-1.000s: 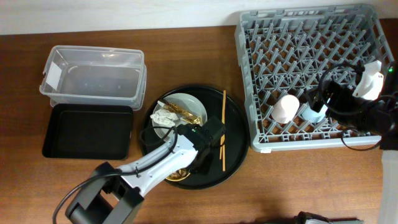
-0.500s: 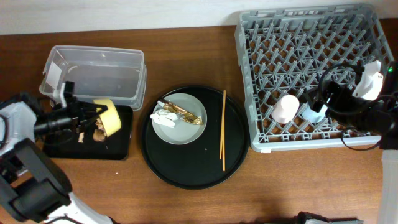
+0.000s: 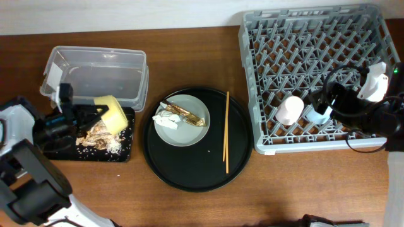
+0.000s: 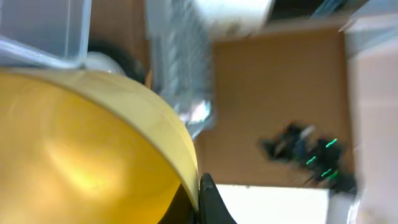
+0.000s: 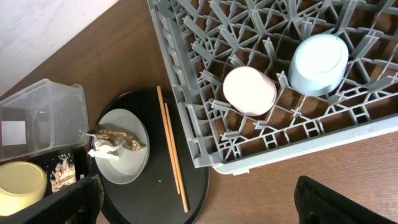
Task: Sort waste into correct bins and load items into the dishwasher rack
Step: 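Tip the yellow bowl over the black tray to dump food scraps, then grasp the brown Nescafe wrapper from the plate with the left gripper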
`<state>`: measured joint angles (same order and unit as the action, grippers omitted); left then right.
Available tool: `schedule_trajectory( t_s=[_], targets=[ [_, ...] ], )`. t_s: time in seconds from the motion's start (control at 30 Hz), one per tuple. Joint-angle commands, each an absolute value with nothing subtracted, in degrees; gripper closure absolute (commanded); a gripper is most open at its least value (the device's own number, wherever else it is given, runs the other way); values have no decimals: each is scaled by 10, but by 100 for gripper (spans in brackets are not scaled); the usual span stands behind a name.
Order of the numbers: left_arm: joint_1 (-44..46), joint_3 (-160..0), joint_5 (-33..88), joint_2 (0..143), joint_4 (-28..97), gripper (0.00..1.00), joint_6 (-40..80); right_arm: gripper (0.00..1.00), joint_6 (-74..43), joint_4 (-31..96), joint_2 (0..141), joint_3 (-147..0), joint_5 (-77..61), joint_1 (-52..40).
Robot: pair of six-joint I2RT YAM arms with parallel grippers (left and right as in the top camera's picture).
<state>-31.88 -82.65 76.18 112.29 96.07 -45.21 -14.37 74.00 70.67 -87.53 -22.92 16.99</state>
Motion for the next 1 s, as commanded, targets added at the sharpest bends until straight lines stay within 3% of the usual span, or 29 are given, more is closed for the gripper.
schedule_trajectory(
  t_s=[0.0,0.07,0.13,0.17,0.33,0.37,0.4,0.43,0.53,0.6,0.63,0.77,0.8,0.83,0.87,0.9,0.97],
  targets=[
    [-215,-858,617,1027,912,100,-318,1,-140,741,707,-876,-236,169],
    [-89,-858,458,989,811,100,-132,1,-140,742,707,-876,-236,169],
    [126,-845,173,987,727,100,51,1,-140,742,707,-876,-236,169],
    [236,-821,95,990,705,100,114,1,-140,742,707,-876,-236,169],
    [482,-696,17,1005,596,100,219,1,-140,742,707,-876,-236,169],
    [496,-693,-22,1006,588,73,219,1,-140,742,707,-876,-236,169],
    [494,-696,-23,1006,583,57,218,1,-140,742,707,-876,-236,169],
    [491,-705,-24,1006,591,55,217,1,-140,742,707,-876,-236,169],
    [419,-834,-92,1005,637,20,191,1,-140,742,707,-876,-236,169],
    [354,-846,-99,1006,590,18,139,1,-140,742,707,-876,-236,169],
    [284,-845,-99,1034,559,18,131,1,-140,744,707,-876,-236,169],
    [218,-845,-54,1156,515,18,76,1,-140,744,707,-876,-236,169],
    [218,-845,-54,1175,510,26,76,1,-140,745,707,-876,-236,169],
    [218,-845,-53,1185,511,58,76,1,-140,745,707,-876,-236,169],
    [218,-848,-53,1185,515,76,76,1,-140,745,707,-876,-236,169],
    [218,-856,-51,1185,532,100,76,1,-140,744,707,-876,-236,169],
    [218,-905,-48,1179,601,100,83,1,-140,744,707,-876,-236,169]
  ],
)
